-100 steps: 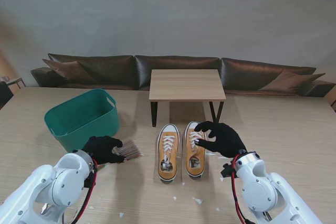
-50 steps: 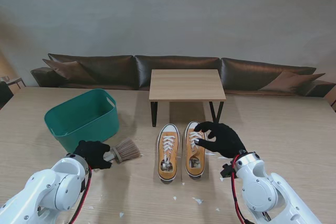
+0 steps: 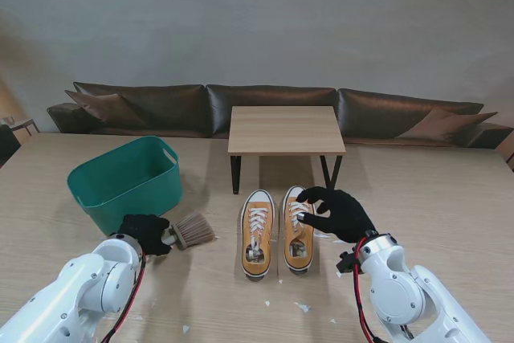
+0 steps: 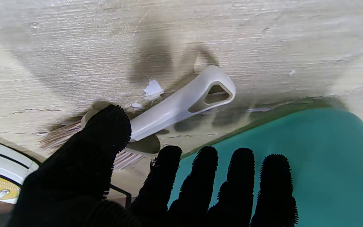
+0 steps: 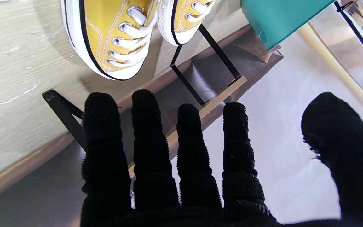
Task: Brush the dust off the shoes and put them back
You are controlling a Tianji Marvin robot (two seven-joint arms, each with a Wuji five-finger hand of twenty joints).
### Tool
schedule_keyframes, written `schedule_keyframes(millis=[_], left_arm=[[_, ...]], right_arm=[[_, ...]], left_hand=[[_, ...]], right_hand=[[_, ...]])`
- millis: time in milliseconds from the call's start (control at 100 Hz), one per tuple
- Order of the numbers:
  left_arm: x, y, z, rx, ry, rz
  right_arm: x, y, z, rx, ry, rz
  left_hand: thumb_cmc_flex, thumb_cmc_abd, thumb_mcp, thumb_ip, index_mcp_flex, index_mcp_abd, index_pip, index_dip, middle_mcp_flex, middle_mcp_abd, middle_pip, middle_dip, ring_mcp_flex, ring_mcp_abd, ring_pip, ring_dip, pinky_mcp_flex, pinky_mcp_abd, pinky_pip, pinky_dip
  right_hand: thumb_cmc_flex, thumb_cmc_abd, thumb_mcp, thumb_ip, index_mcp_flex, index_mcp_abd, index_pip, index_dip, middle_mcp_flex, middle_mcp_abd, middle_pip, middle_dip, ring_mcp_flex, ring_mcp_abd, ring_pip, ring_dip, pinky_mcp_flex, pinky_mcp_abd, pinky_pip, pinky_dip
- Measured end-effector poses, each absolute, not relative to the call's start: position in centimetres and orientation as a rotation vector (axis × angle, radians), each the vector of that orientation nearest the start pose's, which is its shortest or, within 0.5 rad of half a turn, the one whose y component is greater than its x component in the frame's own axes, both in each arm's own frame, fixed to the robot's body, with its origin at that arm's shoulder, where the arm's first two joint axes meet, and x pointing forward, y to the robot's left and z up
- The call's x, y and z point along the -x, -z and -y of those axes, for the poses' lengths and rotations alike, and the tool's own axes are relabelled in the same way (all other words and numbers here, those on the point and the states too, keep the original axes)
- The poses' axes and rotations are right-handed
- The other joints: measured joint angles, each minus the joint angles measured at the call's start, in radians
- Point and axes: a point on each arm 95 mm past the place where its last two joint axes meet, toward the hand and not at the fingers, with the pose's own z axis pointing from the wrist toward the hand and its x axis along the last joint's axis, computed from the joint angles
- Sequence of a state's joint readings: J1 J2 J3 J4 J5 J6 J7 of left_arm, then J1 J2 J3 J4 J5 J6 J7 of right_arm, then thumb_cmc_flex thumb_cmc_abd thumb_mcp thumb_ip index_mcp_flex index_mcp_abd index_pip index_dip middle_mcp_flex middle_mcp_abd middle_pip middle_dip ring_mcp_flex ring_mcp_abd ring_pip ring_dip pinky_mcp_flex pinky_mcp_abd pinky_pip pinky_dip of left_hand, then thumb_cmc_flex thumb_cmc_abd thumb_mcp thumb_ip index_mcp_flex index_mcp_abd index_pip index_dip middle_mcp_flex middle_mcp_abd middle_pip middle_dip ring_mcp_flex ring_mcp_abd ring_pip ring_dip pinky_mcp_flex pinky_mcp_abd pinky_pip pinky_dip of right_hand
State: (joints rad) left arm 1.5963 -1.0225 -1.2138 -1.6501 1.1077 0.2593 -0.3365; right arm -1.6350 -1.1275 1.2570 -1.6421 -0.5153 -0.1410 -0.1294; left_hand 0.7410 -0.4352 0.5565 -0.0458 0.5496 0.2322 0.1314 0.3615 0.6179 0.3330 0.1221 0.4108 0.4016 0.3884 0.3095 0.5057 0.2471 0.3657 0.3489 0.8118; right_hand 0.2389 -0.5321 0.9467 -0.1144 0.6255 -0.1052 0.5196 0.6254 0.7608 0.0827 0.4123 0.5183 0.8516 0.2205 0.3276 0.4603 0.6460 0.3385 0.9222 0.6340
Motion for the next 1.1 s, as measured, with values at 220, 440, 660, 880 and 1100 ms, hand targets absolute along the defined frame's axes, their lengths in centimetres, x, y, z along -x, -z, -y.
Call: schedule_keyframes(millis=[220,440,660,880,1100], left_arm=[[-39.3,36.0,-4.0,1.446,0.924,-1.654],[-39.9,36.2,-3.8,1.414,0.938,-1.661],[-40.8,36.5,-3.2,1.372,0.937,-1.686],[-41.8,36.6,-2.6,1.361,0.919,-1.715],[-42.7,36.9,-1.9,1.373,0.941,-1.713]], right_arm=[[-38.5,31.4,-0.4,2.014,2.522,1.45],[-38.5,31.4,-0.4,2.023,2.518,1.428],[-38.5,31.5,-0.4,2.036,2.508,1.403],[-38.5,31.6,-0.4,2.048,2.5,1.39],[-38.5,31.6,-0.4,2.059,2.495,1.37]], left_hand=[[0.0,-0.013,0.066,0.0,0.05,-0.002,0.072,0.068,0.043,0.001,0.021,0.039,0.051,0.001,0.074,0.026,0.04,0.0,0.042,0.06],[0.002,-0.069,0.156,-0.012,0.088,0.016,0.135,0.185,0.11,-0.004,0.076,0.099,0.126,0.002,0.213,0.103,-0.031,-0.013,0.667,-0.035],[0.054,-0.127,0.174,-0.07,0.097,0.076,0.279,0.327,0.167,-0.019,0.126,0.151,0.192,-0.015,0.349,0.18,0.029,-0.04,0.881,-0.072],[0.104,-0.193,0.195,-0.091,0.121,0.12,0.403,0.363,0.194,0.021,0.186,0.206,0.257,-0.038,0.41,0.204,0.089,-0.052,0.941,-0.085],[0.177,-0.253,0.242,-0.126,0.154,-0.009,0.762,0.392,0.312,0.002,0.198,0.552,0.366,-0.071,0.526,0.244,0.184,-0.057,1.021,-0.108]], right_hand=[[0.0,0.01,0.0,0.0,0.0,0.004,0.0,0.0,0.0,0.002,0.0,0.0,0.0,0.001,0.0,0.0,-0.001,0.0,0.0,0.0],[0.0,0.01,0.0,0.0,0.0,0.015,0.0,-0.004,0.0,0.01,0.0,0.0,0.0,0.001,0.0,0.0,-0.001,0.001,0.0,0.0],[0.0,0.024,-0.001,0.0,0.0,0.037,0.0,-0.005,0.001,0.017,0.0,0.0,0.0,0.003,0.004,0.0,-0.002,0.003,0.0,0.0],[0.0,0.034,-0.002,0.0,0.0,0.059,0.0,-0.01,0.001,0.019,0.0,0.0,0.0,0.004,0.008,0.001,-0.003,0.004,0.0,0.013],[0.0,0.059,-0.003,0.0,0.0,0.09,0.0,-0.01,0.001,0.029,0.0,0.0,0.0,0.005,0.012,0.009,-0.005,0.012,0.0,0.013]])
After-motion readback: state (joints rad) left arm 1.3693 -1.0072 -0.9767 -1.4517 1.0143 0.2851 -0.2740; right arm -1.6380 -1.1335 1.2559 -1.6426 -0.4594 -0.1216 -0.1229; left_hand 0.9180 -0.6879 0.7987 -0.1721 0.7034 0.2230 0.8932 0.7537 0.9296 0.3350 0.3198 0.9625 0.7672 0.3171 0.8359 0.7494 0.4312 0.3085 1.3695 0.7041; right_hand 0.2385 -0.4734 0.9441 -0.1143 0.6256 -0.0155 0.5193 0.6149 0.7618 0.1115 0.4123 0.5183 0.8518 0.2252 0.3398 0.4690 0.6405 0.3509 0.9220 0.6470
